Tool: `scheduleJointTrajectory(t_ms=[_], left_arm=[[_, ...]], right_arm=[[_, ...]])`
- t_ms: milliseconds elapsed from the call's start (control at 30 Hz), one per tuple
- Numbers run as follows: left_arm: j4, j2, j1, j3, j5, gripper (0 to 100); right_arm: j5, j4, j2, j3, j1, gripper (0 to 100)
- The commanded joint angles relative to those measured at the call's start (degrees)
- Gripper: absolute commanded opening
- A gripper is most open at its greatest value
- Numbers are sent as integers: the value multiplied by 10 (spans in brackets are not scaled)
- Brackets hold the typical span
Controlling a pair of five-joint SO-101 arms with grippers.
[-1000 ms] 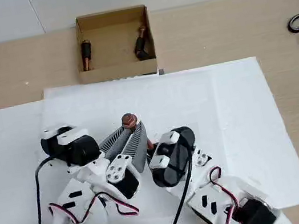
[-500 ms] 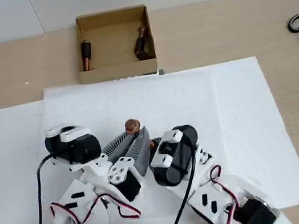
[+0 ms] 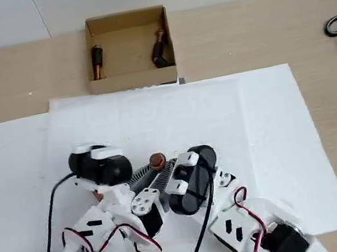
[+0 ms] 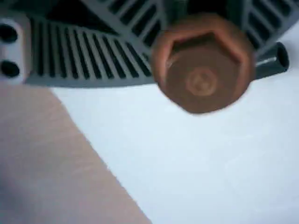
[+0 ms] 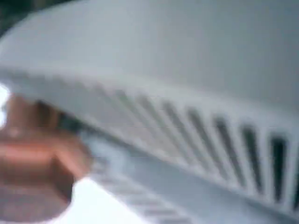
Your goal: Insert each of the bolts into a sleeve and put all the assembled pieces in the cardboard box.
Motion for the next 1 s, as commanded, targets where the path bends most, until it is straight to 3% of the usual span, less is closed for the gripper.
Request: scheduleJointTrajectory(t_ms=[0,100,300,667,867,967], left_arm=[[2,3,29,17,-35,8],[0,3,27,15,-35,37],[3,5,0,12,-42,229],[44,5,-66,-63,-99,228],[64,5,-81,-108,-97,227],[63,5,-126,-121,-96,155]], right_arm=[[10,-25,-7,-32,2,3],[10,-24,-8,-32,2,3],[9,-22,-8,-32,2,3],[8,-22,-8,-28,33,3],[8,-22,-7,-18,40,3],[7,-27,-5,13,77,3]])
